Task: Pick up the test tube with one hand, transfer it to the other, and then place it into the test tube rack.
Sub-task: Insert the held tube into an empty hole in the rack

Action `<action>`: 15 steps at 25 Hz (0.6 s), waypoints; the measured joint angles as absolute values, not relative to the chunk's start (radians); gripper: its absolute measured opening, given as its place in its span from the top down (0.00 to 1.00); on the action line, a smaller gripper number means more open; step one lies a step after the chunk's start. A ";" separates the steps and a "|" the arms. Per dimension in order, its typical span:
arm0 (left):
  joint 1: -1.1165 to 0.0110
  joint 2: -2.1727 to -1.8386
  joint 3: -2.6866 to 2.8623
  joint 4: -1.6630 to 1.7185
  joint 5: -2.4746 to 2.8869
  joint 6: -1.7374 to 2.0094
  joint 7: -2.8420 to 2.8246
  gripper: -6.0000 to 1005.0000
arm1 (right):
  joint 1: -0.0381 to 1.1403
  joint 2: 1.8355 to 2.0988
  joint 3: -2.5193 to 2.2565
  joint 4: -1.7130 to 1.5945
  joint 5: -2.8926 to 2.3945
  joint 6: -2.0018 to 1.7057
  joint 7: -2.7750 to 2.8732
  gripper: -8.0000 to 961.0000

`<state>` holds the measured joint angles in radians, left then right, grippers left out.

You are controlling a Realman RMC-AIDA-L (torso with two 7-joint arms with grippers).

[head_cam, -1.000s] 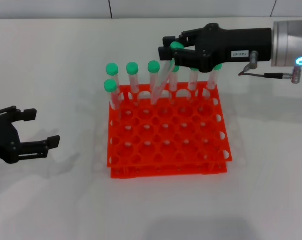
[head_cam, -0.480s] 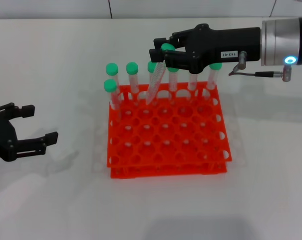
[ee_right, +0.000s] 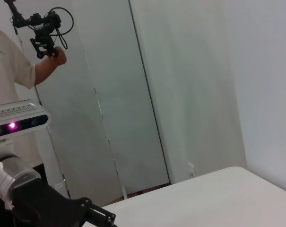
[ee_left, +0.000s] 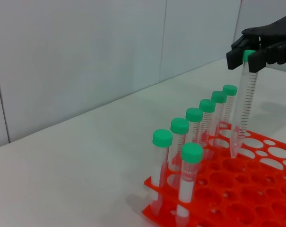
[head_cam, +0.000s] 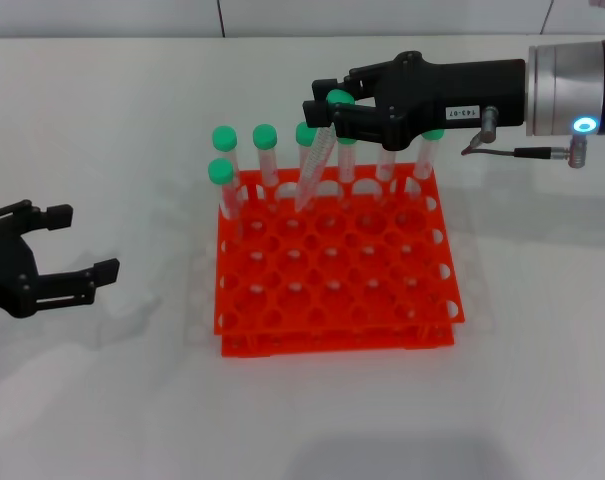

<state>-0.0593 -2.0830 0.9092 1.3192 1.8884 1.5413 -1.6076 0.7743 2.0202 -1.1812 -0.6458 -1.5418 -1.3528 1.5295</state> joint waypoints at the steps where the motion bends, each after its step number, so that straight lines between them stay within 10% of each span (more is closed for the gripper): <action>1: -0.060 -2.083 0.910 1.319 1.889 1.541 -1.608 0.11 | 0.774 2.020 -1.181 -0.646 -1.542 -1.353 1.529 0.72; 15: -0.055 -2.083 0.913 1.311 1.888 1.547 -1.592 0.11 | 0.773 2.022 -1.181 -0.647 -1.539 -1.370 1.528 0.72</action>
<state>-0.0548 -2.0831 0.9127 1.3113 1.8883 1.5471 -1.5922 0.7729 2.0216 -1.1811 -0.6472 -1.5391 -1.3702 1.5282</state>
